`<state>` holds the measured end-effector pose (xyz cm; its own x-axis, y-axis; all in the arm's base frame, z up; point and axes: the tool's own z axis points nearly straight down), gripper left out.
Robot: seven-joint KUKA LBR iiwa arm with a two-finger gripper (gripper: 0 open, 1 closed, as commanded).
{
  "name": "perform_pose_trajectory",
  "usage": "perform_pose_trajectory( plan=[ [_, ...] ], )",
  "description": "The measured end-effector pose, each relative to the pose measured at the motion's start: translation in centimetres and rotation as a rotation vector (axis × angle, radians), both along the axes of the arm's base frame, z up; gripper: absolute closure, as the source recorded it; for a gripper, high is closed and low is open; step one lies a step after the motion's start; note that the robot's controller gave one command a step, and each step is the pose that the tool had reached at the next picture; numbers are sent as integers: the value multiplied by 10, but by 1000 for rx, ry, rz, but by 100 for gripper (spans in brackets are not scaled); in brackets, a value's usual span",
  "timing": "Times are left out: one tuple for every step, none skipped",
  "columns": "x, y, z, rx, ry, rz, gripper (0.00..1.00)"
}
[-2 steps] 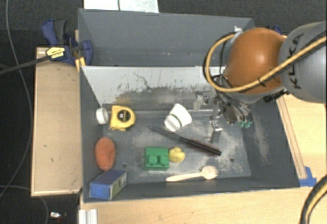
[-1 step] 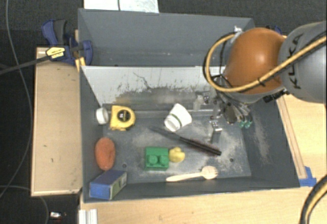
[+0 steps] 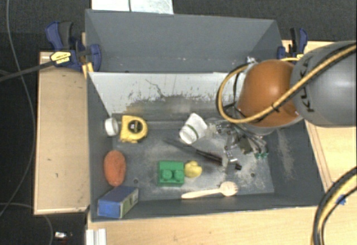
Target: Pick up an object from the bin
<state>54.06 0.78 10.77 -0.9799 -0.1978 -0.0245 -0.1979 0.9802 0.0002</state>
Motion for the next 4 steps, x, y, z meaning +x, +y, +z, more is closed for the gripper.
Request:
perform_pose_trajectory(
  plan=[
    [-46,-13,-37,2,-9,-45,100],
    [-46,-13,-37,2,-9,-46,100],
    [-52,-4,28,2,-4,-45,100],
    [-52,-12,111,1,2,-48,100]
  ],
)
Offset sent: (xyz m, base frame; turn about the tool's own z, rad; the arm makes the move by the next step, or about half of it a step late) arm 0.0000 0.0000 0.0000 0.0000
